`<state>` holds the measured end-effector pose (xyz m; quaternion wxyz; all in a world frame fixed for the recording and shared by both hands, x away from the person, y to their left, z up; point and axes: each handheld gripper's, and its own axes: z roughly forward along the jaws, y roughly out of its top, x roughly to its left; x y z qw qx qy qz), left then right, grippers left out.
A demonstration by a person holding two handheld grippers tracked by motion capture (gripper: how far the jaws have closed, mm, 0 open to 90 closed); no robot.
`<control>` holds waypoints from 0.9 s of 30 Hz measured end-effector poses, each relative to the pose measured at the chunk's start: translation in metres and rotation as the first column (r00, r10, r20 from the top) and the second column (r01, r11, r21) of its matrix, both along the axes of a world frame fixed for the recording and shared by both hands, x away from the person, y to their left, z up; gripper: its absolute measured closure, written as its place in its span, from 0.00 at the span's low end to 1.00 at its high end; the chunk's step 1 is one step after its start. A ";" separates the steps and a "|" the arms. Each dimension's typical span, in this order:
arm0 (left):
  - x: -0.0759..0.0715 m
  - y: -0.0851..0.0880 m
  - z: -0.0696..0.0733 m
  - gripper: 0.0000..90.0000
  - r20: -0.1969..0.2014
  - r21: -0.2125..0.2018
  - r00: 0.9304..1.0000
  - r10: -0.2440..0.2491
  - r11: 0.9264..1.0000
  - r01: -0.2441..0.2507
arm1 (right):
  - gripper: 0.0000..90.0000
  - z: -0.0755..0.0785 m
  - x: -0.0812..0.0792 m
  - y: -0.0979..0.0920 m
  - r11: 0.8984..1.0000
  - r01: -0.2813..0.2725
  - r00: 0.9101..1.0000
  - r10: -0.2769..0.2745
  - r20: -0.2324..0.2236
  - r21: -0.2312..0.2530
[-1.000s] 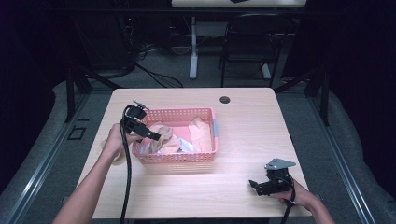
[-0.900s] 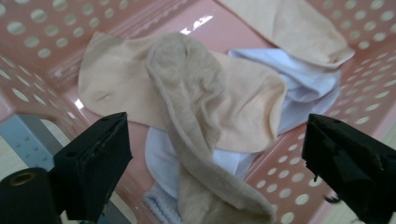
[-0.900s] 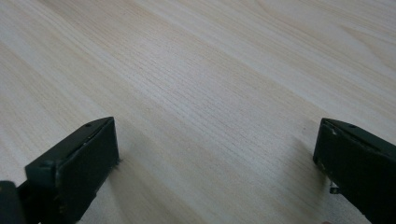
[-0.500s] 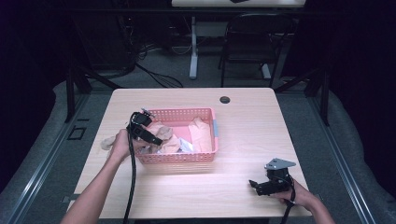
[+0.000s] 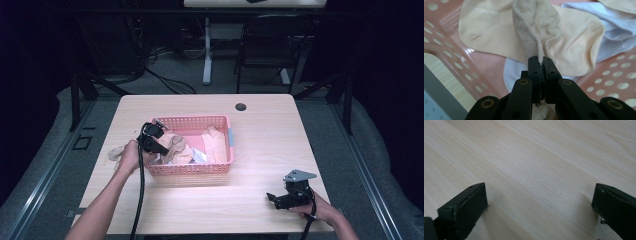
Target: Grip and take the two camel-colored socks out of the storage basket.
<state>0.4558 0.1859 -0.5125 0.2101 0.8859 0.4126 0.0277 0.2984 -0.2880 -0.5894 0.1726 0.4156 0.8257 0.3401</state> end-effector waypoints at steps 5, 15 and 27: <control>0.002 -0.004 0.016 0.97 -0.008 0.025 0.999 -0.054 0.998 0.054 | 0.00 0.000 0.000 0.000 1.000 -0.001 1.000 0.001 0.000 0.001; 0.006 -0.013 0.057 0.97 -0.042 0.079 0.988 -0.149 0.985 0.152 | 0.00 0.000 0.000 0.000 1.000 0.000 1.000 0.000 0.000 0.000; 0.012 -0.021 0.105 0.97 -0.106 0.142 0.972 -0.211 0.964 0.225 | 0.00 0.000 0.000 0.000 1.000 -0.001 1.000 0.001 -0.001 -0.002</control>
